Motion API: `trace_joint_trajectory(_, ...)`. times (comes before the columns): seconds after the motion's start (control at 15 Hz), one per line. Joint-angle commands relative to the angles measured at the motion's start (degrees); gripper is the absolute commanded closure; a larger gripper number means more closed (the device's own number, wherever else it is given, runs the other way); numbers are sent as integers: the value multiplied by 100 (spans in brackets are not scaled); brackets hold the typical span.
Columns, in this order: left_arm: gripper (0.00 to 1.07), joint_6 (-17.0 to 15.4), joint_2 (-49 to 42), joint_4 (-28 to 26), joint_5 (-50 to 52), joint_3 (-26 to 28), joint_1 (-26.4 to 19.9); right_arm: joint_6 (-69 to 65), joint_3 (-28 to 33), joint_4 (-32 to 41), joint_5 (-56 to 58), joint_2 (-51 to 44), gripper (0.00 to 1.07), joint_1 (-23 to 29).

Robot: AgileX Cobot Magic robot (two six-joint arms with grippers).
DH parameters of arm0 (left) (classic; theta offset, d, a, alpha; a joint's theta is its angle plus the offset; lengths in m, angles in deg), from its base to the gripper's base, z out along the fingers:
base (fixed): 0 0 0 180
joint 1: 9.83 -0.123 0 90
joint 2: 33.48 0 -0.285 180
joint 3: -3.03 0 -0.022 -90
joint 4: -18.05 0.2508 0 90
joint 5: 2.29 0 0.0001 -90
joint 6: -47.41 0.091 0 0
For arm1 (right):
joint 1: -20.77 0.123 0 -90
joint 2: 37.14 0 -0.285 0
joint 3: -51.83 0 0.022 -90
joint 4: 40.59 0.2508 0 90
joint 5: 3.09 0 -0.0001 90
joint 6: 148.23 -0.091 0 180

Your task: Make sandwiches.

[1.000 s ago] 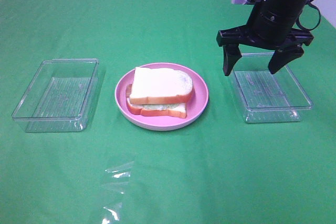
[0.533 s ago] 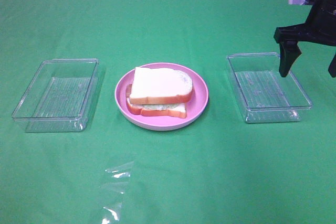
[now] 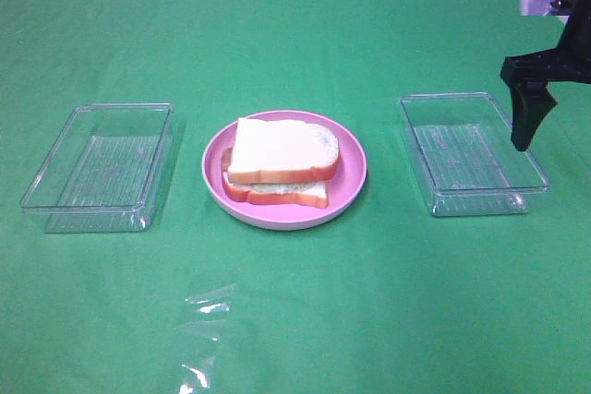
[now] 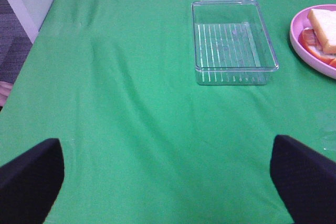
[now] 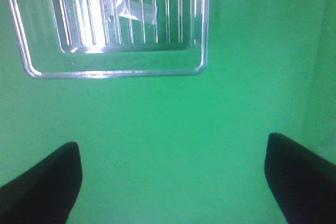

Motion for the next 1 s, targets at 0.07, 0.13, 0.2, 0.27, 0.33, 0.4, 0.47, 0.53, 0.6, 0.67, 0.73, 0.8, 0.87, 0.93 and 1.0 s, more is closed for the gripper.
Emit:
trace_joint_trajectory(0.07, 6, 0, -109, 0, 92, -17, 0, 11, 705, -17, 504, -773, 17, 6)
trace_joint_trajectory(0.13, 6, 0, -109, 0, 92, -17, 0, -80, 1026, -17, 309, -1163, 17, 6)
trace_joint_trajectory(0.2, 6, 0, -109, 0, 92, -17, 0, -109, 1541, -17, 109, -1839, 17, 6)
trace_joint_trajectory(0.27, 6, 0, -109, 0, 92, -17, 0, -109, 1862, -29, 29, -2338, 18, 6)
trace_joint_trajectory(0.33, 6, 0, -109, 0, 92, -17, 0, -92, 2126, -40, 6, -2819, 18, 6)
trace_joint_trajectory(0.4, 6, 0, -109, 0, 92, -17, 0, -92, 2343, -40, 6, -3266, 18, 6)
trace_joint_trajectory(0.47, 6, 0, -109, 0, 92, -17, 0, -63, 2567, -40, 6, -3724, 18, 6)
trace_joint_trajectory(0.53, 6, 0, -109, 0, 92, -17, 0, -29, 2836, -40, -34, -4206, 18, 6)
trace_joint_trajectory(0.6, 6, 0, -109, 0, 92, -17, 0, -11, 2968, -40, -74, -4481, 18, 6)
trace_joint_trajectory(0.67, 6, 0, -109, 0, 92, -17, 0, 63, 3203, -40, -109, -5042, 18, 6)
trace_joint_trajectory(0.73, 6, 0, -109, 0, 92, -17, 0, 109, 3667, -40, -120, -6113, 18, 6)
trace_joint_trajectory(0.8, 6, 0, -109, 0, 92, -17, 0, 109, 3862, -46, -120, -6629, 18, 6)
trace_joint_trajectory(0.87, 6, 0, -109, 0, 92, -17, 0, 126, 3959, -46, -120, -6916, 18, 6)
trace_joint_trajectory(0.93, 6, 0, -109, 0, 92, -17, 0, 166, 4114, -46, -120, -7431, 18, 6)
trace_joint_trajectory(1.0, 6, 0, -109, 0, 92, -17, 0, 229, 4280, -57, -143, -7987, 18, 6)
